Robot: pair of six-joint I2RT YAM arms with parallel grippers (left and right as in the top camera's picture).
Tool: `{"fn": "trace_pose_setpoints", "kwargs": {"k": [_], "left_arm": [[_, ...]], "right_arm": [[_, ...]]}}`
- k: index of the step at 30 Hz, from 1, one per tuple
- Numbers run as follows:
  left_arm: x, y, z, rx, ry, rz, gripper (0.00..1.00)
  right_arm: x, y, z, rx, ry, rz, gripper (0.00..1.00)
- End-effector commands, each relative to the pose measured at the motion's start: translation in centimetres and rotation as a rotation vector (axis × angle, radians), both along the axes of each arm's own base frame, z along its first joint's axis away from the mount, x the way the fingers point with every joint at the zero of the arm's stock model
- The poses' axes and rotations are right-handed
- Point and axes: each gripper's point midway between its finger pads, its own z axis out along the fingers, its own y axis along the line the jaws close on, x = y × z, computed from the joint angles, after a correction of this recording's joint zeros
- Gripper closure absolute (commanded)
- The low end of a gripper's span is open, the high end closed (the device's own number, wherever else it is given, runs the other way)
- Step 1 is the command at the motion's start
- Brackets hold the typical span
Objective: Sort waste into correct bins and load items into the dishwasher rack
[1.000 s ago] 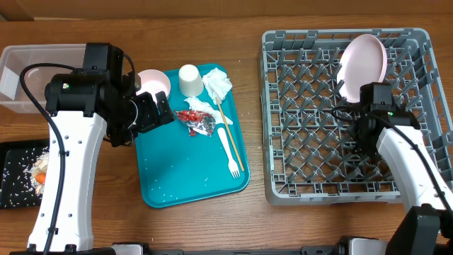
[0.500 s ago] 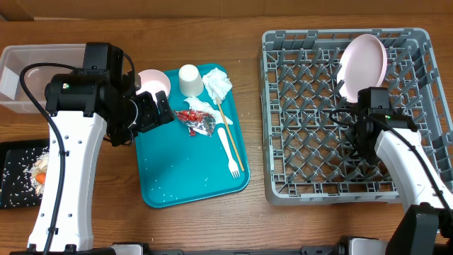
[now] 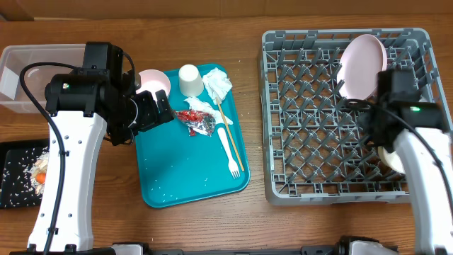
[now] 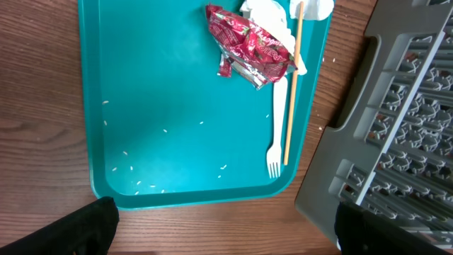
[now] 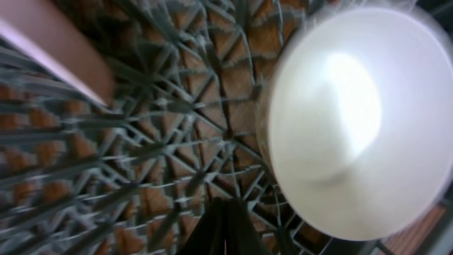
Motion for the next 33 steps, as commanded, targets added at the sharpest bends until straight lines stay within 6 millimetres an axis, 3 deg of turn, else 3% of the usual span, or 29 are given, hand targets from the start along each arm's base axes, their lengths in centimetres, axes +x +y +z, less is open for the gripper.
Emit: {"fn": "trace_pose_setpoints", "kwargs": {"k": [1,2,4,9,10,12,13,14,20,28,33], "left_arm": [[-0.1,-0.1,-0.4,0.007,0.014,0.005,0.0],[-0.1,-0.1,-0.4,0.007,0.017,0.005,0.0],[-0.2,-0.1,-0.4,0.008,0.021,0.005,0.0],[-0.5,0.0,-0.5,0.009,0.031,0.005,0.0],[-0.5,0.0,-0.5,0.008,0.032,0.005,0.0],[-0.5,0.0,-0.5,0.008,0.031,0.005,0.0],[-0.5,0.0,-0.5,0.008,0.031,0.005,0.0],[-0.5,0.0,-0.5,0.008,0.031,0.005,0.0],[-0.5,0.0,-0.5,0.007,0.031,0.005,0.0],[-0.5,-0.1,-0.5,0.007,0.032,0.005,0.0],[-0.5,-0.1,-0.5,0.008,0.033,0.005,0.0]], "right_arm": [[0.2,-0.2,5.4,-0.013,-0.126,0.012,0.96],[-0.3,-0.6,6.6,-0.014,-0.141,-0.008,0.96],[-1.3,-1.9,7.1,-0.012,-0.139,-0.065,0.96],[-5.0,-6.4,6.0,0.016,-0.074,-0.288,0.86],[-5.8,-7.5,5.6,0.025,-0.062,-0.337,0.77],[-7.3,-9.3,4.9,0.055,-0.048,-0.417,0.43],[-7.8,-9.9,4.6,0.076,-0.043,-0.441,0.34],[-8.2,-10.4,4.2,0.099,-0.038,-0.457,0.32],[-8.7,-12.1,0.8,0.262,-0.015,-0.47,0.3],[-6.1,-10.7,-4.8,0.447,0.006,-0.337,0.3],[-6.0,-10.5,-5.7,0.464,0.016,-0.31,0.31]]}}
